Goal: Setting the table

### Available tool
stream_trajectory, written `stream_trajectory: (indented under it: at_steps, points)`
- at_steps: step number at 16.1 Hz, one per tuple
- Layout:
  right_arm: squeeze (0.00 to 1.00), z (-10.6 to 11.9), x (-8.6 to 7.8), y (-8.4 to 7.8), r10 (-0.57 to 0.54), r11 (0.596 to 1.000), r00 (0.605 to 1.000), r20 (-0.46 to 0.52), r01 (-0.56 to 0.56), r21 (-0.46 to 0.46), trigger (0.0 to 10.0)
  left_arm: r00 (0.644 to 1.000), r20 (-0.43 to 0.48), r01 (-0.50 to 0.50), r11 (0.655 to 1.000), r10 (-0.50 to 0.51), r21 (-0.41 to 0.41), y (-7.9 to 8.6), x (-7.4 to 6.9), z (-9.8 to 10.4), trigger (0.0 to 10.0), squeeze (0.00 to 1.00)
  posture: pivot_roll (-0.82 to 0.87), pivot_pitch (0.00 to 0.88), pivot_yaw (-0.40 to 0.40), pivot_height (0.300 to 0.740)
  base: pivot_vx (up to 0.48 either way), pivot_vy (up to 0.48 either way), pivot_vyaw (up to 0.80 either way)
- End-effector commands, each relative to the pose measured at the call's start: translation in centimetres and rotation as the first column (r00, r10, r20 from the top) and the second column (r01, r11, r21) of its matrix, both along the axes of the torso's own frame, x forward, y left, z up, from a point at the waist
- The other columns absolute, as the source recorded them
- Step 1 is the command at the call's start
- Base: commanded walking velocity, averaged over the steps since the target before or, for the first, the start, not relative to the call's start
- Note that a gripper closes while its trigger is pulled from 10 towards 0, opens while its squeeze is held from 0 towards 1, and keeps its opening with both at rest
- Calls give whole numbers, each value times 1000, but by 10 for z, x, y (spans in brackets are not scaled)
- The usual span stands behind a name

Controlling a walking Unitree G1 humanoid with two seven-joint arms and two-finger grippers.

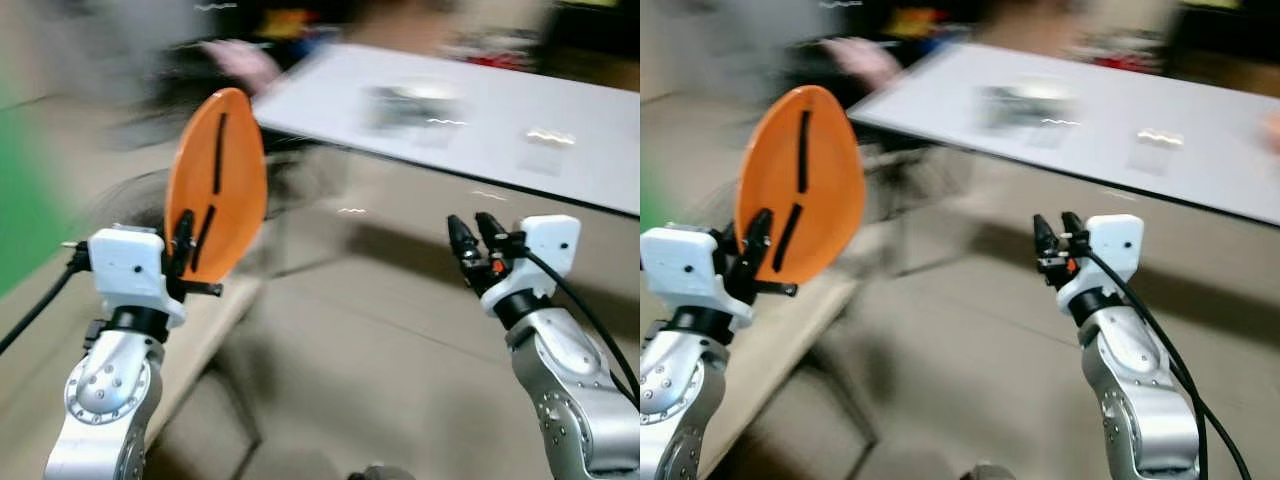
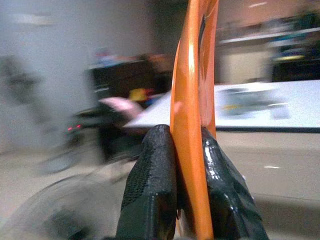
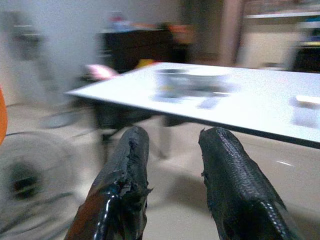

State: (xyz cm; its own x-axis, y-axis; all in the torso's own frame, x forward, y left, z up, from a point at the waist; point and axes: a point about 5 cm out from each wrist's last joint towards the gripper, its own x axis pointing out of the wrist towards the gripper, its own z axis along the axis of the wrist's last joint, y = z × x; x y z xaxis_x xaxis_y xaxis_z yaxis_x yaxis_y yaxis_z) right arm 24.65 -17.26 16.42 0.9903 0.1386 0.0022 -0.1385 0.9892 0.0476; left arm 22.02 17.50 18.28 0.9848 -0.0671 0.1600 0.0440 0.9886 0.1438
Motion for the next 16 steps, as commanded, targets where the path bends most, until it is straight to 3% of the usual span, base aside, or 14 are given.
stream_trajectory:
  at_steps: [1,6,10,14,16]
  points:
    - [0,1,1,-6,-27,1000,1000,0,27,-13,10000,998,50,45,999,-44,-4,-8,1,7,10000,0,-105,0,11,740,394,0,-788]
    - [0,0,3,-6,-23,1000,1000,-1,23,-19,10000,996,64,61,998,-60,-20,-13,2,8,10000,0,-105,0,8,740,395,0,-788]
    - [0,-14,9,11,107,993,990,-86,-111,-34,10000,995,-11,-95,995,95,14,9,9,-6,10000,0,-97,0,4,740,396,0,-195]
    - [0,-12,15,23,146,989,987,-70,-145,14,10000,998,1,-60,998,60,2,11,11,-2,10000,0,-88,0,0,740,398,0,0]
    - [0,-11,14,27,187,981,980,-69,-183,57,10000,1000,6,21,1000,-21,-12,1,14,1,10000,0,-88,0,0,740,398,0,0]
